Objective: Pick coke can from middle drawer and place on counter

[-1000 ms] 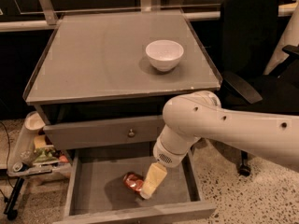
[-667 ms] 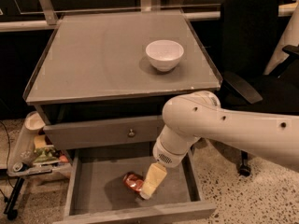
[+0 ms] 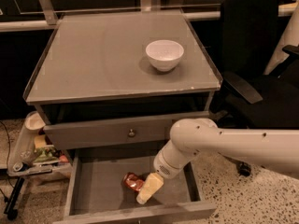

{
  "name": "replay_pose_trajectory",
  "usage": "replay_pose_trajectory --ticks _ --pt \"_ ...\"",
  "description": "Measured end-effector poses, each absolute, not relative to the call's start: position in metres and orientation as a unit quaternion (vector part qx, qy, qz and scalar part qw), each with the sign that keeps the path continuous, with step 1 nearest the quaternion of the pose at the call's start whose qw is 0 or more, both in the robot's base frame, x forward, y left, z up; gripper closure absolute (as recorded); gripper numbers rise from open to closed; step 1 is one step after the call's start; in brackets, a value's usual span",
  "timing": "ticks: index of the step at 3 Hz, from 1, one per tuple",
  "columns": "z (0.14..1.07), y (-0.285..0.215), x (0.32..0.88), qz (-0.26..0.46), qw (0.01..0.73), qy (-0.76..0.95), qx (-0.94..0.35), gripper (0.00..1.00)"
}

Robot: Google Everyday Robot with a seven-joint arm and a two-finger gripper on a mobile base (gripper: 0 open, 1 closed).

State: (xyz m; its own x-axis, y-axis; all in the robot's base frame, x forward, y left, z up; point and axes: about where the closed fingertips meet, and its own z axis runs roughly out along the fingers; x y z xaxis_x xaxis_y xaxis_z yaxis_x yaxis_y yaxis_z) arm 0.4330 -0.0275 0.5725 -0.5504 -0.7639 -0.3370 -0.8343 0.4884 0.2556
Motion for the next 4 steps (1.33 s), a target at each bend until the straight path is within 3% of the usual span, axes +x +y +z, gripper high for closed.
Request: replay_pose_trajectory --ticks 3,4 --pt "0.510 -0.018 0.457 0.244 0.119 0.858 -0.437 0.00" --pt "0.450 -0.003 0.485 0.247 0.146 0.864 -0.415 0.00"
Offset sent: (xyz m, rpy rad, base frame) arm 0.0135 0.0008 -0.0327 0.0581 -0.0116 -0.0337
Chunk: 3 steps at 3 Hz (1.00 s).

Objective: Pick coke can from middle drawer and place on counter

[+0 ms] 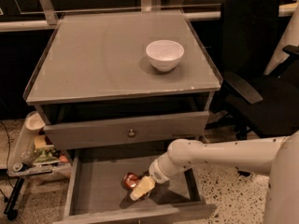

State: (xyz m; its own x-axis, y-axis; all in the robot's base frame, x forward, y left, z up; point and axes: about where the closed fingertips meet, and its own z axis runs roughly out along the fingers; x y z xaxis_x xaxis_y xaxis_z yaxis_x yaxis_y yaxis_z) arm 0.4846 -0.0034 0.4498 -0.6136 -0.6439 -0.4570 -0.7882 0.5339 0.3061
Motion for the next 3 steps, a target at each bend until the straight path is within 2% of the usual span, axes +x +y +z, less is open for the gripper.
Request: replay_pose_trajectory --ticks 3 --pt "0.428 0.014 0.488 0.242 0.156 0.855 -0.431 0.00"
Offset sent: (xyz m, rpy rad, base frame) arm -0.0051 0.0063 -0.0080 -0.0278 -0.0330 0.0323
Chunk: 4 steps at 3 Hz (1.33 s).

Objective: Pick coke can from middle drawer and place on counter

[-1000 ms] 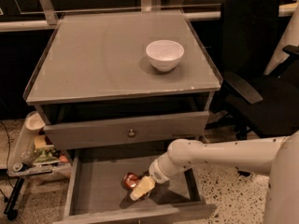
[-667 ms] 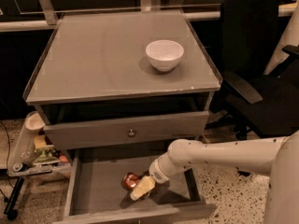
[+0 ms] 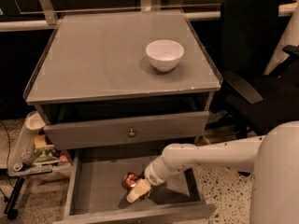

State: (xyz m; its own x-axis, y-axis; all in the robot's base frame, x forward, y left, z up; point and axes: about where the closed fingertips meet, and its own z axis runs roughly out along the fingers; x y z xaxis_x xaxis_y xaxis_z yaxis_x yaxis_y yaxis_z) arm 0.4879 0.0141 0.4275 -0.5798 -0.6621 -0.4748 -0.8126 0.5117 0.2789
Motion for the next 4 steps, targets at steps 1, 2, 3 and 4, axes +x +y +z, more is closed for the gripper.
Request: replay_pose_trajectory --ticks 1,2,3,4 --pt "0.416 0.026 0.499 0.238 0.172 0.852 -0.434 0.00" --pt "0.401 0.032 0.502 0.238 0.180 0.854 -0.427 0.00" --pt "0.389 0.036 0.505 0.231 0.188 0.855 -0.424 0.00" --pt "0.377 0.036 0.505 0.225 0.194 0.857 -0.421 0.00"
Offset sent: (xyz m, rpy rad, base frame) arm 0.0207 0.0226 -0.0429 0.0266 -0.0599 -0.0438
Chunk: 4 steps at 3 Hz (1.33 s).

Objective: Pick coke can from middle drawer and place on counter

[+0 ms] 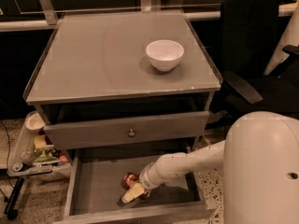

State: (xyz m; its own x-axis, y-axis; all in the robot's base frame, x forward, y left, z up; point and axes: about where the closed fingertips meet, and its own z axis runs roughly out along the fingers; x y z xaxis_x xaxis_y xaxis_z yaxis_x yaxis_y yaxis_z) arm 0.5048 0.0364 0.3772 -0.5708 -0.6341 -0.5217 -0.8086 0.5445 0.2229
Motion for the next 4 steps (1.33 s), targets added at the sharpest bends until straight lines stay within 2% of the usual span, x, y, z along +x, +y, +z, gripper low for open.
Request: replay_pose_trajectory --ticks 1,2,4 --pt "0.3659 0.0360 0.5029 0.223 0.197 0.859 -0.417 0.00" --pt "0.3659 0.0362 0.5032 0.223 0.197 0.859 -0.417 0.19" --pt "0.3659 0.0362 0.5032 0.223 0.197 0.859 -0.417 0.65"
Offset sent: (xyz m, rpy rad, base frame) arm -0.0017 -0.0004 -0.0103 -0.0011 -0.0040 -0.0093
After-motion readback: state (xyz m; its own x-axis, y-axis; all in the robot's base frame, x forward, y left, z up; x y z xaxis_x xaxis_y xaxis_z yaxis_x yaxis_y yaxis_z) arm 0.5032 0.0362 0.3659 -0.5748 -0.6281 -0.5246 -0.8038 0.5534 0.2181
